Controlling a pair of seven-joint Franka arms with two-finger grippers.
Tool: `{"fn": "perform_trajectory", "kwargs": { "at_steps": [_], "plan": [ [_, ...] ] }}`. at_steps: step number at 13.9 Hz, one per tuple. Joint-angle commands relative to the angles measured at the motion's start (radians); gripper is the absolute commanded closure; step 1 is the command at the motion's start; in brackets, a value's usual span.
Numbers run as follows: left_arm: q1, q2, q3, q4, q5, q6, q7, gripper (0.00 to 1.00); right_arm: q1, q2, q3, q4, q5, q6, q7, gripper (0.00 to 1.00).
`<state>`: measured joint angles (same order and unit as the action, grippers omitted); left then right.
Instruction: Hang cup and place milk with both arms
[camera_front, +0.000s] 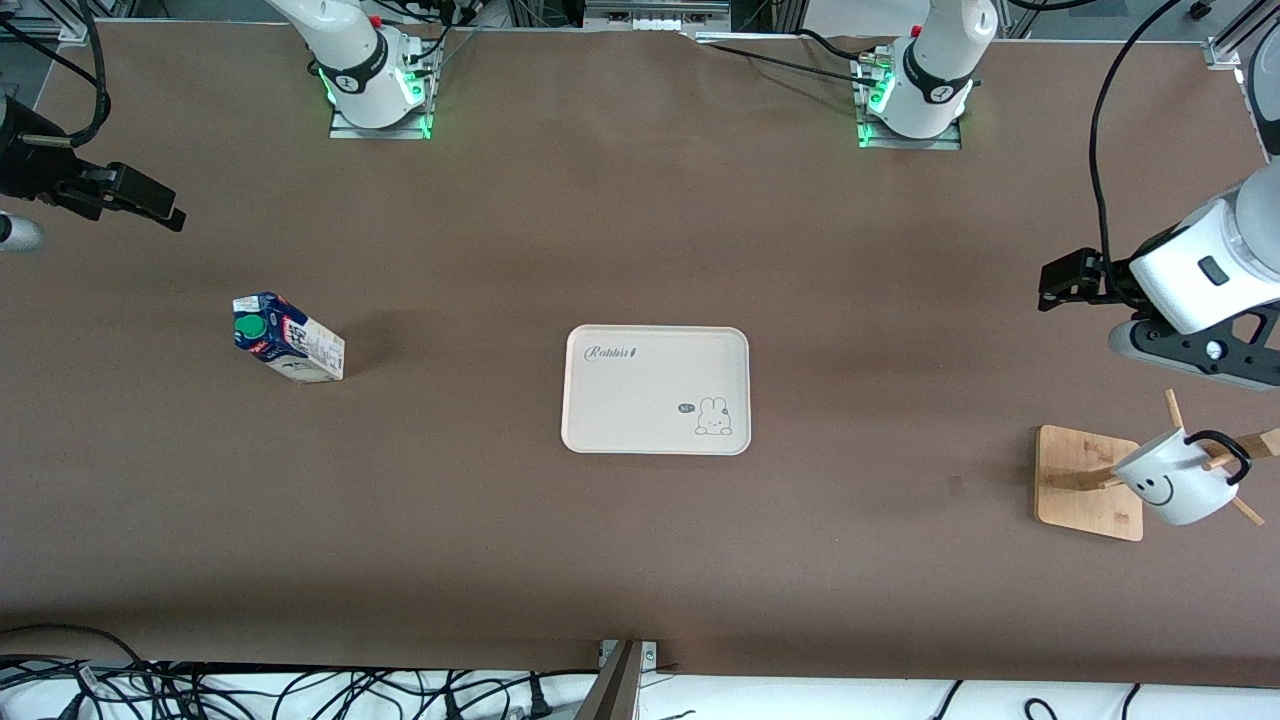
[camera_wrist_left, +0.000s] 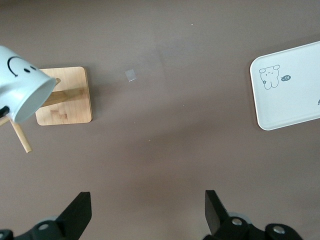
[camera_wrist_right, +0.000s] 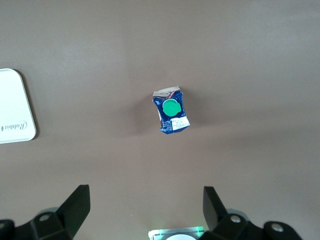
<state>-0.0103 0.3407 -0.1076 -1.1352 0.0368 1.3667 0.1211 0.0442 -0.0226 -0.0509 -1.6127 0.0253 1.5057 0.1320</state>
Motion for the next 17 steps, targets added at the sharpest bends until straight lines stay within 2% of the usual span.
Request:
{"fn": "perform_trajectory", "kwargs": {
  "at_steps": [1, 3, 4, 7, 11, 17],
  "plan": [
    [-0.007, -0.139, 0.008, -0.168, 0.018, 0.029, -0.024, 0.0, -0.009, 0.003, 0.011, 0.019, 0.007, -0.019, 0.018, 0.0],
    [-0.007, -0.216, 0.028, -0.292, -0.006, 0.141, -0.023, 0.0, -0.009, 0.003, 0.011, 0.019, 0.007, -0.019, 0.018, 0.0],
    [-0.014, -0.23, 0.042, -0.316, -0.027, 0.169, -0.023, 0.0, -0.009, 0.003, 0.011, 0.019, 0.007, -0.019, 0.018, 0.0],
    [-0.092, -0.236, 0.159, -0.321, -0.109, 0.169, -0.064, 0.0, -0.009, 0.003, 0.011, 0.019, 0.007, -0.019, 0.018, 0.0],
    [-0.088, -0.259, 0.166, -0.359, -0.118, 0.172, -0.087, 0.0, -0.009, 0.003, 0.011, 0.019, 0.007, -0.019, 0.018, 0.0],
    [-0.089, -0.272, 0.16, -0.37, -0.055, 0.169, -0.086, 0.0, -0.009, 0.003, 0.011, 0.019, 0.007, -0.019, 0.018, 0.0]
  ]
}}
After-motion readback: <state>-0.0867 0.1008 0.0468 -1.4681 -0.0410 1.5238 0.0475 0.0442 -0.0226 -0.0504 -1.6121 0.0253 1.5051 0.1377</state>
